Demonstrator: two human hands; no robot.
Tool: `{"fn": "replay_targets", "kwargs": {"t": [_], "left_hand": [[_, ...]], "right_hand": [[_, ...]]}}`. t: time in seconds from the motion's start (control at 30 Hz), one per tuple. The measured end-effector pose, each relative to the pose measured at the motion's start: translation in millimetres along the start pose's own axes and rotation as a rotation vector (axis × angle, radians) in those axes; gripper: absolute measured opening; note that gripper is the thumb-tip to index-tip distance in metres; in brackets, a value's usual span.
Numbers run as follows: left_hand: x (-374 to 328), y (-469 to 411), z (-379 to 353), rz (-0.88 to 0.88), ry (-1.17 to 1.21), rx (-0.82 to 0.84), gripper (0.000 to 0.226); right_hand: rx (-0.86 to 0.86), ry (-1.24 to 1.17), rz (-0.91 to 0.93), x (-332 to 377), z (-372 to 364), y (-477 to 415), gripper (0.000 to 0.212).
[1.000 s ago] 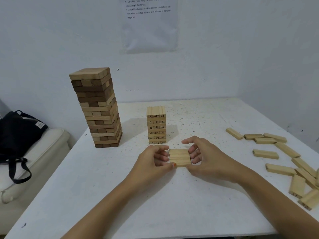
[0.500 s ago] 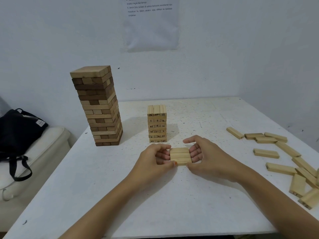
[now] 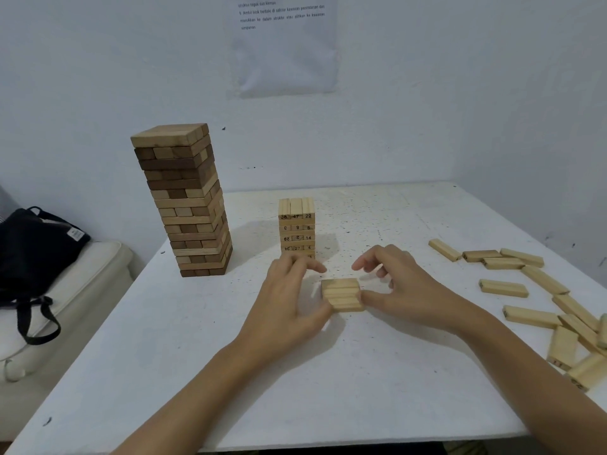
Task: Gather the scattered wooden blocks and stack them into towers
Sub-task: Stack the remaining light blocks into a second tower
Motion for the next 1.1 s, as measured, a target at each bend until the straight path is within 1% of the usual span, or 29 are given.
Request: {"fn": "replay_targets", "kwargs": {"t": [0.1,0.2,0.37,0.5,0.63,0.73,0.9,1.0,1.1], "left_hand": [[-0.1,1.5,-1.4,-0.077,-0.077,0.086,0.04],[0.1,3.3,-3.0,-0.077,-0.103,0.125,0.036],[1.6,0.9,-3.7,-0.03,-0.078,0.155,0.027],[4.0,-1.6,-2.9,-0.034,-0.071,0.15,0.029],[4.6,-1.7,1.4,-0.095,-0.07,0.114,0.035],[3.1,-3.4,9.8,-0.088,0.007,0.051,0.03],[-6.5,-8.9,25.2,-0.032,0.206,-0.051,0.021],[-8.7,-13.9,30.4,-0.009,0.308,-0.115,0.021],[-9.5,-22.1,35.6,0.038,0.44,-0.179,0.03]], "right_hand": [[0.036,0.062,0.095,2.3,-1.2,1.7,0.023],[0.079,0.153,0.156,3.3,-2.0,3.5,0.017],[0.072,0.201,0.193,3.7,-1.6,4.8,0.02],[0.052,0.166,0.176,4.1,-2.3,6.0,0.023],[0.025,0.134,0.148,9.6,2.6,8.5,0.03],[0.014,0.049,0.147,11.5,7.4,6.8,0.03],[-0.046,-0.227,0.137,13.9,19.5,2.6,0.033],[-0.085,-0.37,0.146,19.5,22.8,-4.2,0.029],[-0.139,-0.46,0.152,27.5,25.0,-13.7,0.027]]}}
Point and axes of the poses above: each hand's wrist, its own y-axis away from the middle knuckle, its own z-axis out of the back of the hand, x = y × z, the point moved 1 cm from there along -y, towards the middle knuckle, and after that the axes turned 10 degrees about -x, right-handed, at the moved point
